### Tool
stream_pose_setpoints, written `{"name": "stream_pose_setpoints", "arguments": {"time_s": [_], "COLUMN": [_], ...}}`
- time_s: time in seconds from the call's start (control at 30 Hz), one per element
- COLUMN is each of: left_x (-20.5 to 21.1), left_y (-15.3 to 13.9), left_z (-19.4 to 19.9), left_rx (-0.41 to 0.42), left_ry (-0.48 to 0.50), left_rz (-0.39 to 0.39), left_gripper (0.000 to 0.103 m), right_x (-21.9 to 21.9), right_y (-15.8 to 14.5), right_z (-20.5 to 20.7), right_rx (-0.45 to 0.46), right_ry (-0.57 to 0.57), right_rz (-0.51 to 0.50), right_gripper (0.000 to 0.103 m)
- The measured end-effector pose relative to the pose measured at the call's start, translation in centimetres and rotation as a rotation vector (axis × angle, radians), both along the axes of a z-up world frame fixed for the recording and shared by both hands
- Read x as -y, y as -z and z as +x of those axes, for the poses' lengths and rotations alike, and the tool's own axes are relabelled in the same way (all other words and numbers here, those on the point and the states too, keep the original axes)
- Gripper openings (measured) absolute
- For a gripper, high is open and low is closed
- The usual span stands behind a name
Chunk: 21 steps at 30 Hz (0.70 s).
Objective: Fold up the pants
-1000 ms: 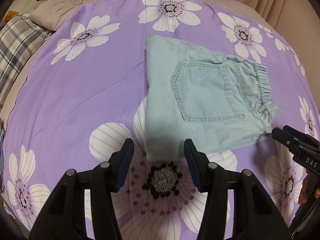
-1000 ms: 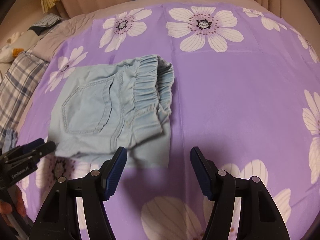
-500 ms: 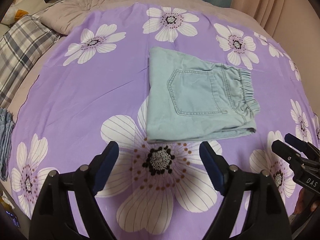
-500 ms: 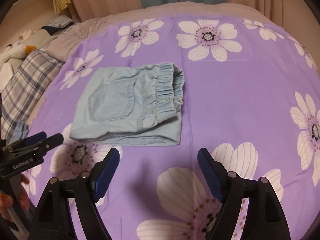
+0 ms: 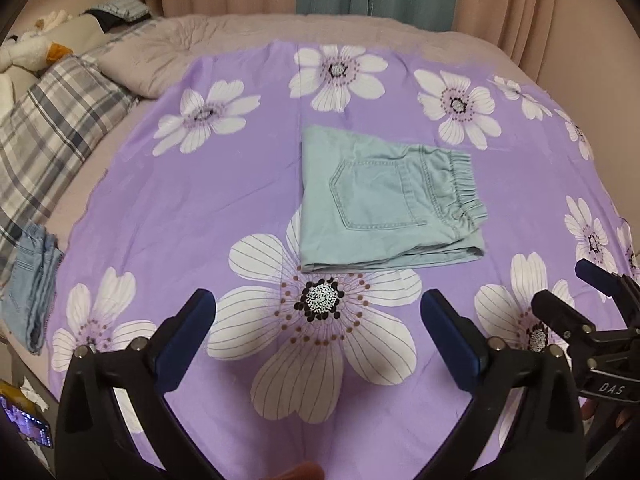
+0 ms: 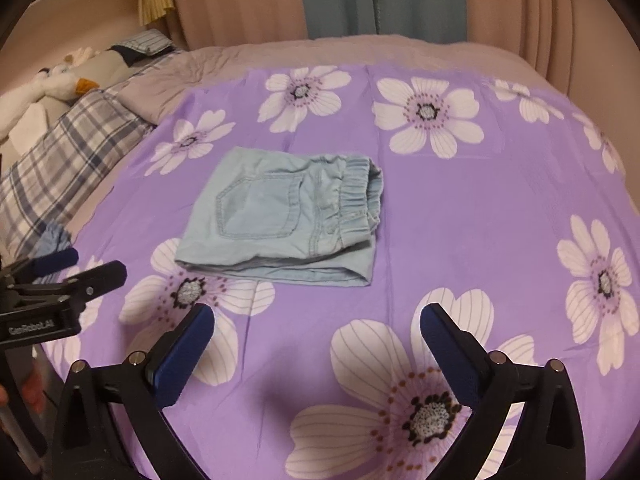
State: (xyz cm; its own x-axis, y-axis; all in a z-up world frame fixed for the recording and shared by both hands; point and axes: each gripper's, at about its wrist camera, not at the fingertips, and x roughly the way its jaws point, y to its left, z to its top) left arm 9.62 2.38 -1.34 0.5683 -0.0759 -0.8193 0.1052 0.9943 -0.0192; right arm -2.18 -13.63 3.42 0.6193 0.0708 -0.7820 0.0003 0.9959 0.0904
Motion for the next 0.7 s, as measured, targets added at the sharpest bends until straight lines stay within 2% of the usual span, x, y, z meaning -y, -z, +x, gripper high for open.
{"name": "stream_pose_setpoints", "arguments": {"time_s": [0.37, 0.7], "left_x": [0.2, 0.1], "left_y": [-3.4, -4.4], "left_z": [-3.0, -4.5], "left_rx": [0.074, 0.105], "left_ry": [0.017, 0.003], "left_rz": [-0.014, -0.005], "left_gripper": [0.102, 0.102], "right_x": [-1.3, -2.2], "right_y": [-3.4, -4.9], "right_z": [-2.5, -3.7], "right_rx": [0.092, 0.137], "right_ry": [-0.008, -0.015], "right_rz": [-0.021, -0.033], "right_gripper": [0.102, 0.102]}}
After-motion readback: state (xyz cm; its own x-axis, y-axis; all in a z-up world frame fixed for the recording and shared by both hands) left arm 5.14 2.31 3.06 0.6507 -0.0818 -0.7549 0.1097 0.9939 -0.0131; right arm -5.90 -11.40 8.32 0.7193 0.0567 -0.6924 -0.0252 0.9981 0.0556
